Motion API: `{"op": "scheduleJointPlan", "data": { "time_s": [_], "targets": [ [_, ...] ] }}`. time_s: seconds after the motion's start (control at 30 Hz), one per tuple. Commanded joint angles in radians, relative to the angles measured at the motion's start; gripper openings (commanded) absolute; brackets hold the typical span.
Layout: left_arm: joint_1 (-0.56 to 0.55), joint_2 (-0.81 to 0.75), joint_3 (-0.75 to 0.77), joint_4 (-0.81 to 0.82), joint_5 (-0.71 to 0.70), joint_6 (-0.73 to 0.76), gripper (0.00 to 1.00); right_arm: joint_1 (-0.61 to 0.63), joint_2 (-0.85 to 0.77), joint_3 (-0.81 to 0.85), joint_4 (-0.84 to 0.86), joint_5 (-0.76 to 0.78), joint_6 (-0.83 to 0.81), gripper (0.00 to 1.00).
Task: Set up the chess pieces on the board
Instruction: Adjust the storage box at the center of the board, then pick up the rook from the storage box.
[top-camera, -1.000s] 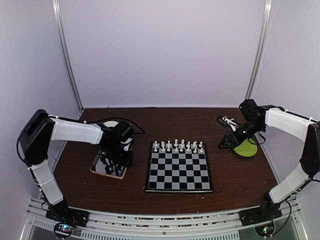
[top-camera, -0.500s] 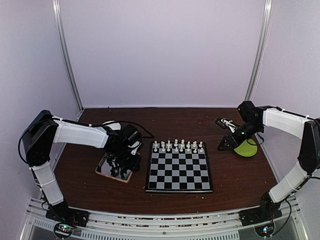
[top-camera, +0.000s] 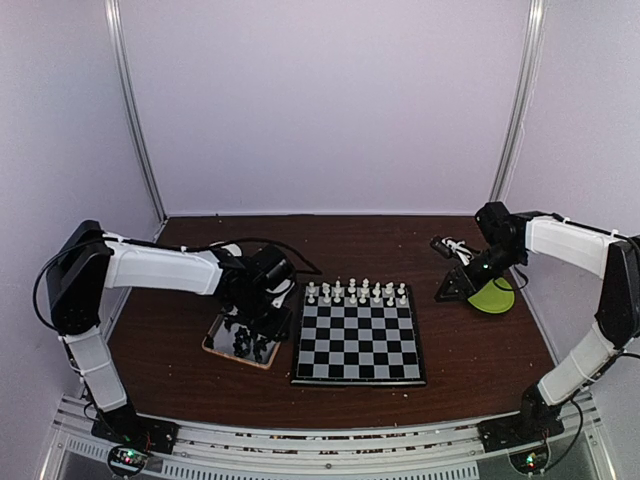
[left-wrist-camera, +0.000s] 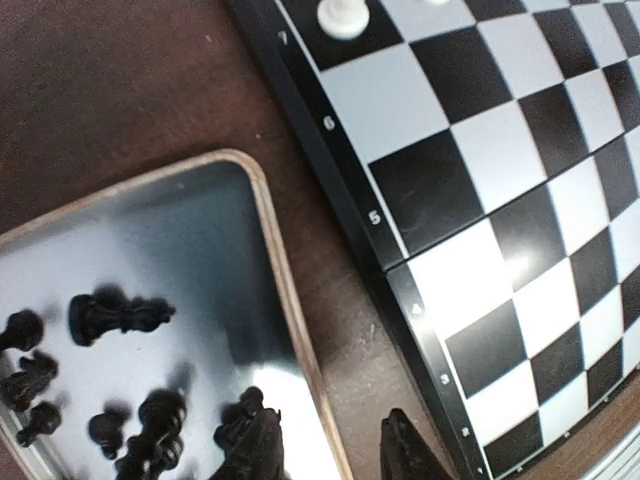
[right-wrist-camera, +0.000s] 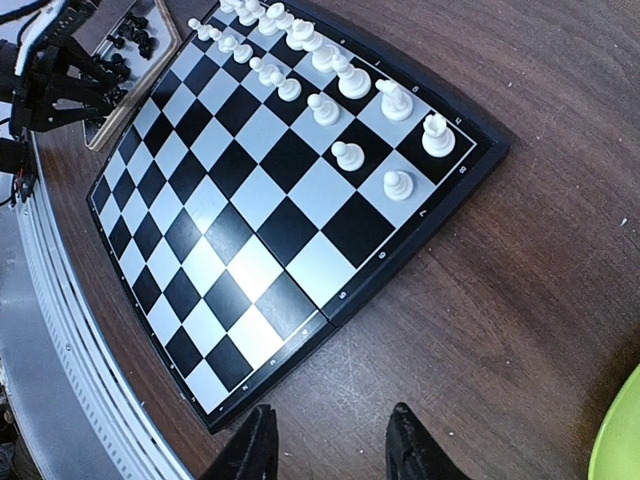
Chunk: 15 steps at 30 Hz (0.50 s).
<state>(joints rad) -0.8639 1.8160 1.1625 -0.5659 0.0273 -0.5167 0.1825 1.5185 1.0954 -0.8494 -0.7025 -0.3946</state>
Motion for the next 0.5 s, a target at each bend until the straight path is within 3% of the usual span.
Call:
{"op": "scheduleJointPlan", "data": {
  "time_s": [0.0, 0.23, 0.37, 0.4, 0.43, 0.47],
  "targets": [
    [0.0, -0.122, 0.079, -0.092, -0.104, 0.059, 0.35, -0.005, -0.054, 0.062, -0.022, 0.017, 0.007, 0.37],
    [0.015, -0.199, 0.149, -0.219, -0.297, 0.129, 0.4, -0.005, -0.223, 0.186, -0.024, 0.223, -0.002, 0.38],
    [0.048, -0.2, 0.148, -0.253, -0.336, 0.156, 0.41, -0.005, -0.344, 0.194, 0.073, 0.402, 0.039, 0.46],
    [0.062, -0.202, 0.147, -0.26, -0.337, 0.164, 0.42, -0.005, -0.375, 0.181, 0.12, 0.488, 0.076, 0.56],
    [0.079, -0.205, 0.146, -0.26, -0.329, 0.18, 0.43, -0.01, -0.397, 0.164, 0.191, 0.598, 0.141, 0.81],
    [0.099, -0.208, 0.148, -0.261, -0.312, 0.199, 0.43, -0.021, -0.408, 0.145, 0.23, 0.674, 0.169, 0.98]
  ]
}}
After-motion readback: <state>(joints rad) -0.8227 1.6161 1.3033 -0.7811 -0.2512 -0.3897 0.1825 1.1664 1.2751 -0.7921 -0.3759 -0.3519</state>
